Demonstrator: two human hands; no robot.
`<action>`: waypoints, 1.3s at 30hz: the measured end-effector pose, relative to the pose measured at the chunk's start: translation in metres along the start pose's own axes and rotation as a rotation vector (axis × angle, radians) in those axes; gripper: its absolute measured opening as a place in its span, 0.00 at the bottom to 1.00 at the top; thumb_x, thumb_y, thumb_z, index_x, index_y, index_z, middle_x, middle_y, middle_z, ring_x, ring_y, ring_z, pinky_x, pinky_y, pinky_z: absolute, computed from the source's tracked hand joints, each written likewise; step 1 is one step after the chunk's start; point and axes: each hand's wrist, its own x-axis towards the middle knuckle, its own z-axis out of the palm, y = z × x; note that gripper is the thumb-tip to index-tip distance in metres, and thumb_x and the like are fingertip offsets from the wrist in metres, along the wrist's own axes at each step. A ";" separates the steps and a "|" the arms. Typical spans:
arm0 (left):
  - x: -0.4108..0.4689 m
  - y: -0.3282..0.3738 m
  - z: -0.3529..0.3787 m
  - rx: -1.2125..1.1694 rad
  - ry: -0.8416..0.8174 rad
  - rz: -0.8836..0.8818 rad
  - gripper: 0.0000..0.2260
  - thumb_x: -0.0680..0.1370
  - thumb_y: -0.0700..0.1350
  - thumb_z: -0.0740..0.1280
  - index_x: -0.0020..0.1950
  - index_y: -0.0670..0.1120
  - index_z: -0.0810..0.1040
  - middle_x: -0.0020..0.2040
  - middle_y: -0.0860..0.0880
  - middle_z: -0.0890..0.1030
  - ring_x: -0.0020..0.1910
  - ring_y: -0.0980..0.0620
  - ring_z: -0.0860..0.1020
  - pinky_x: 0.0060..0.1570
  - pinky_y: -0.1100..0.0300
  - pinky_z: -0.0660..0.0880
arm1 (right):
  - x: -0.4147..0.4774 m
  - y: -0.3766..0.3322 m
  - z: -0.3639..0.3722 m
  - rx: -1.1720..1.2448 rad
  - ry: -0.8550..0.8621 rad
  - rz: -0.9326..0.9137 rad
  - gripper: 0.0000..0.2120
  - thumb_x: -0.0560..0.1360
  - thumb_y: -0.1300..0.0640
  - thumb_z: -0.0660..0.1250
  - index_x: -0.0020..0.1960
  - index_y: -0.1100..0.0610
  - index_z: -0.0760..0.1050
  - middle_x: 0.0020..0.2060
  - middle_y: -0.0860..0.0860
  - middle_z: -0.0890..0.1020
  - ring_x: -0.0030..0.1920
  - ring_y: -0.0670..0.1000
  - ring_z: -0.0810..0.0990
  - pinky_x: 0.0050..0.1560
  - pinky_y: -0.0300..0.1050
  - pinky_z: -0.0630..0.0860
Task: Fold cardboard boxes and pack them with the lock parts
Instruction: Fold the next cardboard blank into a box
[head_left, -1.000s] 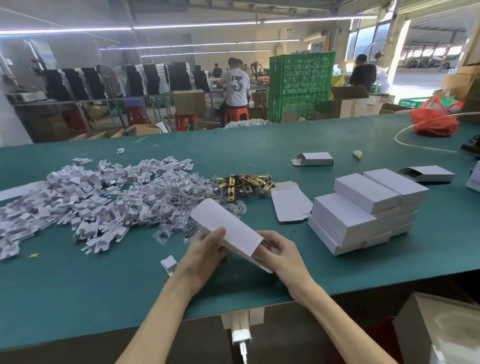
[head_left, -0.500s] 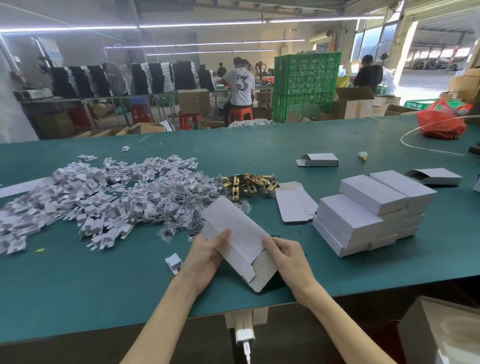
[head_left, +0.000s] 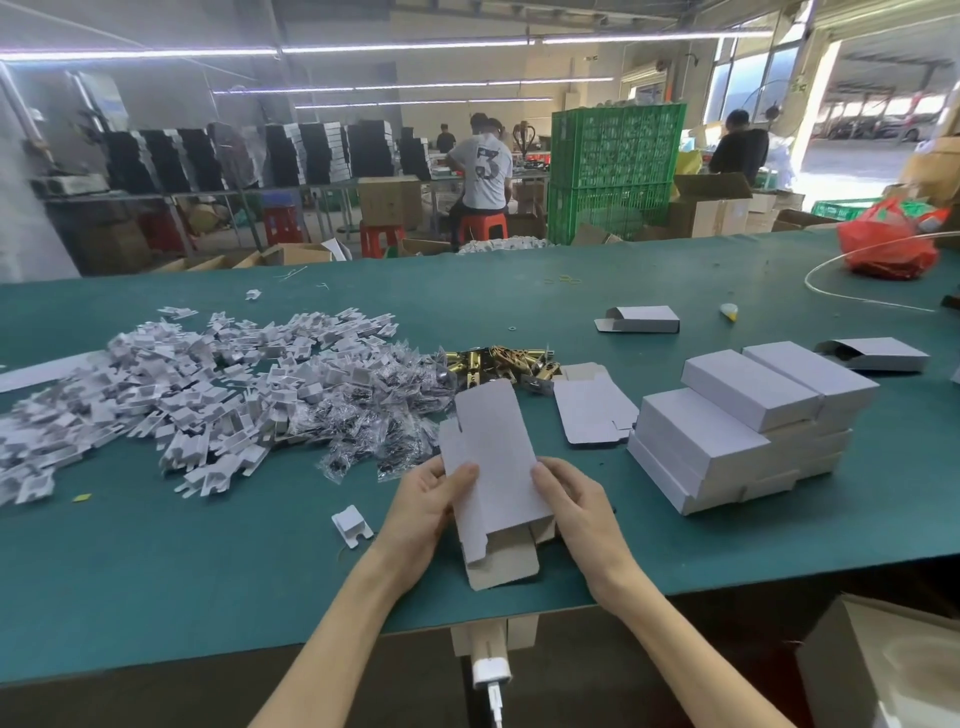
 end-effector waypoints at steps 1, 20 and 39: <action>-0.001 0.000 0.001 0.009 -0.021 0.012 0.19 0.80 0.45 0.70 0.69 0.40 0.78 0.62 0.40 0.84 0.57 0.44 0.85 0.51 0.56 0.83 | 0.000 0.000 -0.001 0.008 0.008 -0.001 0.10 0.82 0.50 0.65 0.57 0.53 0.80 0.50 0.47 0.84 0.50 0.42 0.82 0.47 0.34 0.76; -0.003 -0.001 0.001 0.151 -0.032 0.033 0.20 0.74 0.52 0.77 0.65 0.54 0.82 0.63 0.45 0.84 0.60 0.40 0.83 0.53 0.50 0.83 | 0.000 -0.003 0.004 0.108 -0.014 -0.024 0.20 0.81 0.51 0.66 0.72 0.41 0.70 0.50 0.44 0.86 0.44 0.54 0.84 0.37 0.43 0.81; -0.010 0.002 0.010 0.307 -0.095 0.058 0.21 0.77 0.51 0.72 0.70 0.62 0.79 0.66 0.45 0.81 0.58 0.46 0.82 0.60 0.46 0.81 | -0.006 -0.009 0.000 0.168 -0.061 -0.031 0.09 0.81 0.54 0.68 0.58 0.43 0.82 0.52 0.47 0.87 0.51 0.51 0.86 0.47 0.43 0.83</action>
